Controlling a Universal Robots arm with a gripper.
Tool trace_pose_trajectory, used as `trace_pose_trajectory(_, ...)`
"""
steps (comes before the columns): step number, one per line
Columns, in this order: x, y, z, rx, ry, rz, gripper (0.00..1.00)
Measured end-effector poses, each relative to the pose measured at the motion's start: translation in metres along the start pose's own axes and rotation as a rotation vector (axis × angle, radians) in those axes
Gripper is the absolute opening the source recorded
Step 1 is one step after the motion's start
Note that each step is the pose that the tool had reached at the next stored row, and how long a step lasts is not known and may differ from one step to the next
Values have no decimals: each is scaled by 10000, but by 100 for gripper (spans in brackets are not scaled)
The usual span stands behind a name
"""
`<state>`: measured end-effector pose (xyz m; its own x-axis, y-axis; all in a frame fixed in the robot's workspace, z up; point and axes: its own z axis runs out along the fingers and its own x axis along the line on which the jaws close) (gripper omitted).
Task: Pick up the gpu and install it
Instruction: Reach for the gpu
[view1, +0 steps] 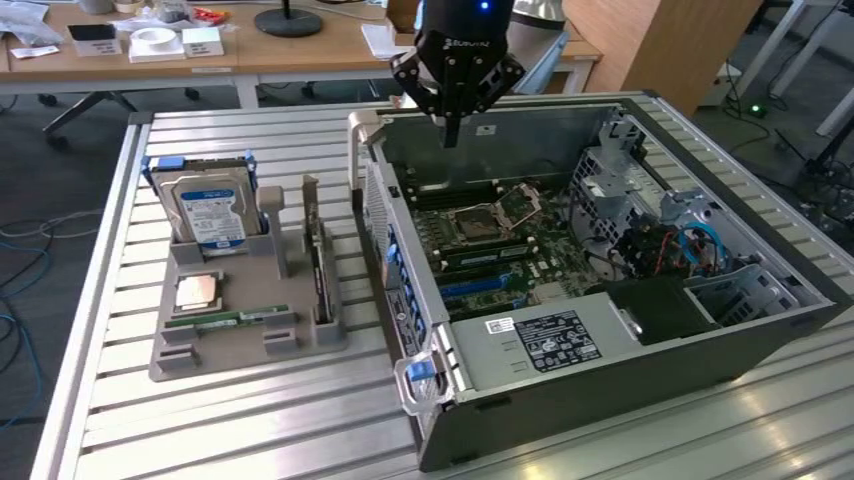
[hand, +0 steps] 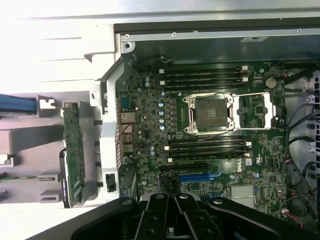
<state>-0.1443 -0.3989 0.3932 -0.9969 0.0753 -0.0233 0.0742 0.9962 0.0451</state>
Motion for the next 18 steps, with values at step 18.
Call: trace_pose_trajectory(18, 276, -21, -6, 0, 0, -1, 11)
